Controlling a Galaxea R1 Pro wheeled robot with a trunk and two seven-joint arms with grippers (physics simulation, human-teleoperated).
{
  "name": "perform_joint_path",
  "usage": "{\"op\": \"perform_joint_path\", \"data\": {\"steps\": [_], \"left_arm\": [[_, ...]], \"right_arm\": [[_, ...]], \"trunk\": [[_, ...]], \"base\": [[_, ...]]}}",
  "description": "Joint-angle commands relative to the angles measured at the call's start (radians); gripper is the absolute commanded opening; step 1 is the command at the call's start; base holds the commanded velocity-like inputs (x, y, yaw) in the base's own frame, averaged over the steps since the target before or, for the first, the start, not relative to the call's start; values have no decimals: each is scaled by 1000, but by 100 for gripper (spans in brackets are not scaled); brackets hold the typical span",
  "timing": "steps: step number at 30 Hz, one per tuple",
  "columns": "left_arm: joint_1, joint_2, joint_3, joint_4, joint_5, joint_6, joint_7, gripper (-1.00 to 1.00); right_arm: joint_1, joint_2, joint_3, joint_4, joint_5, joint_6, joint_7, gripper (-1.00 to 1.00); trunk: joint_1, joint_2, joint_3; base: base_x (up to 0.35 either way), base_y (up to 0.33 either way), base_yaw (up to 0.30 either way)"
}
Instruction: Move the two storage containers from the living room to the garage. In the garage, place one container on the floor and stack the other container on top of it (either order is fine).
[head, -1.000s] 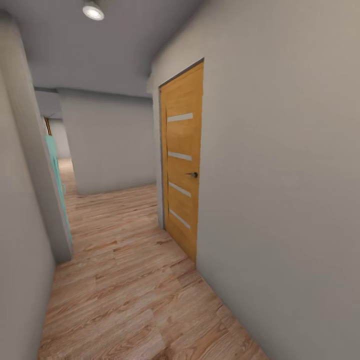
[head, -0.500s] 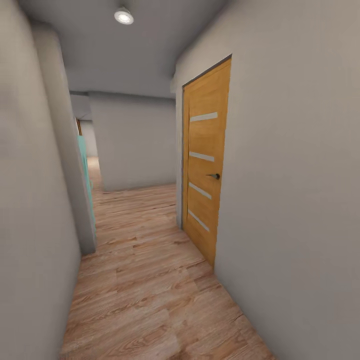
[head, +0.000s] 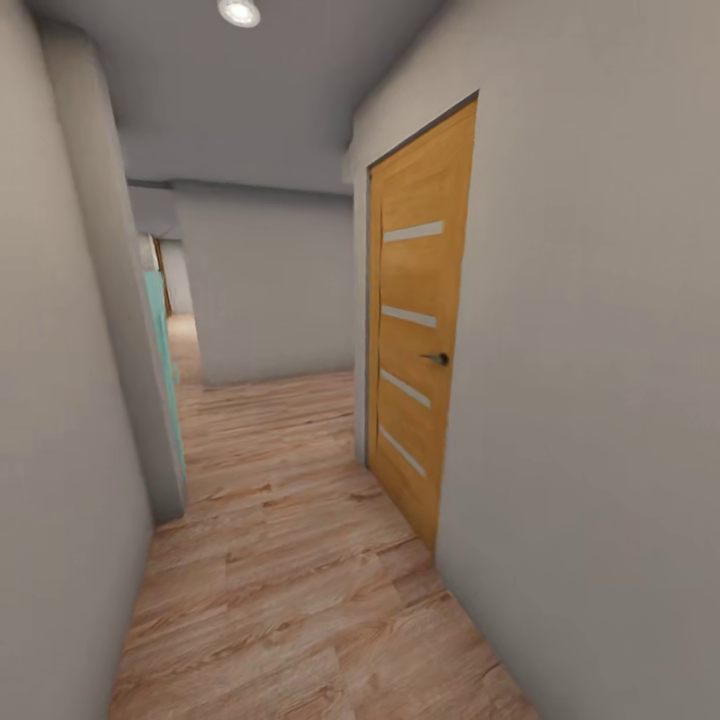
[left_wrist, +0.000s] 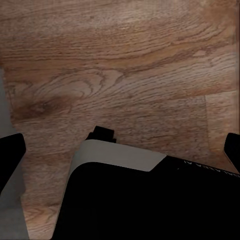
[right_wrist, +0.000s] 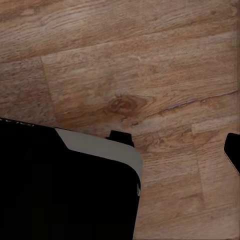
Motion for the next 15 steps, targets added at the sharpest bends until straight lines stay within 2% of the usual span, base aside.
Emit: {"op": "perform_joint_path", "data": {"steps": [1,15], "left_arm": [[-1,0,-6,1,7,-3,3,100],[-1,0,-6,1,7,-3,3,100]], "right_arm": [[-1,1,8,3,-5,-5,-3,100],[-1,-2,11,3,2,-5,-2,100]], "trunk": [[1,-1,-1],[1,-1,-1]], "base": [[322,0,0],[322,0,0]]}}
